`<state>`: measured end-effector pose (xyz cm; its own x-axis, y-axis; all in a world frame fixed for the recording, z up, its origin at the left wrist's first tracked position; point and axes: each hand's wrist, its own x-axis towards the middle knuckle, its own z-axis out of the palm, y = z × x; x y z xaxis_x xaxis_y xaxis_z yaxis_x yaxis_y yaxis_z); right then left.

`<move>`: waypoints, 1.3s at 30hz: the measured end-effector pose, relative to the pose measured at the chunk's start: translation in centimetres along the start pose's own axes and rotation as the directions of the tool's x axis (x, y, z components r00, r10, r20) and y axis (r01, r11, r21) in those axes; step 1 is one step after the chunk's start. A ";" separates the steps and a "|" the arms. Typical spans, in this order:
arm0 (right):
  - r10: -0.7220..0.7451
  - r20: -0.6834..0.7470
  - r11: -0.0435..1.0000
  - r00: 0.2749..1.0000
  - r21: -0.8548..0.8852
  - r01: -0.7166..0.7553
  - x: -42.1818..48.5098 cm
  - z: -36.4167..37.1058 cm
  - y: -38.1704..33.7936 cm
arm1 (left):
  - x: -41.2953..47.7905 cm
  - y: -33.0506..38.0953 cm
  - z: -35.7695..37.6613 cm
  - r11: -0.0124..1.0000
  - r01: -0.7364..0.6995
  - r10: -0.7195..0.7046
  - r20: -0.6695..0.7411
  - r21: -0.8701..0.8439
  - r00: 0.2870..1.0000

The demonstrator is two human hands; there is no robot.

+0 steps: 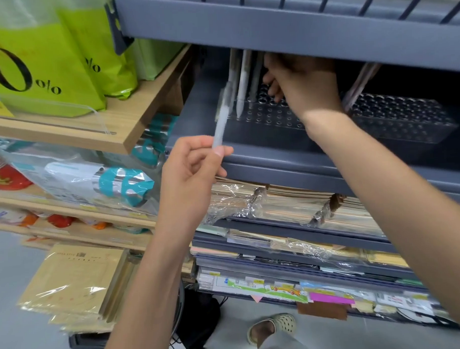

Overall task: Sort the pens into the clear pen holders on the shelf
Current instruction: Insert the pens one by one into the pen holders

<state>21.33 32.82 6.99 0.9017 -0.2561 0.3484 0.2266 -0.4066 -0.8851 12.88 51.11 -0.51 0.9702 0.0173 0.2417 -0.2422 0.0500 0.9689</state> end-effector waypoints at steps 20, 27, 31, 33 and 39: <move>0.063 -0.173 0.905 0.983 0.425 0.017 -1.1 -3.5 0.9 | 13.5 -0.9 2.8 0.717 -0.168 -0.090 0.328 0.676 0.940; 0.014 -0.104 0.979 0.994 0.203 0.008 0.3 -1.9 1.4 | 13.1 -1.2 2.6 0.544 -0.295 0.019 0.340 0.785 0.940; 0.095 -0.020 0.981 0.995 0.173 -0.090 1.3 -0.5 0.8 | 12.9 -1.3 2.6 0.493 -0.327 0.049 0.350 0.806 0.936; 0.100 0.004 0.987 0.995 0.129 -0.100 1.4 0.3 0.6 | 12.8 -1.3 2.6 0.472 -0.339 0.058 0.356 0.814 0.933; 0.100 -0.085 0.986 0.991 0.140 -0.088 1.4 1.7 0.6 | 12.5 -1.4 2.4 0.462 -0.351 0.093 0.349 0.814 0.932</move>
<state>23.31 33.69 6.43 0.8853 -0.3689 0.2832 0.1960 -0.2562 -0.9465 25.35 48.83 1.29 0.8837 -0.3283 0.3335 -0.4489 -0.7962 0.4057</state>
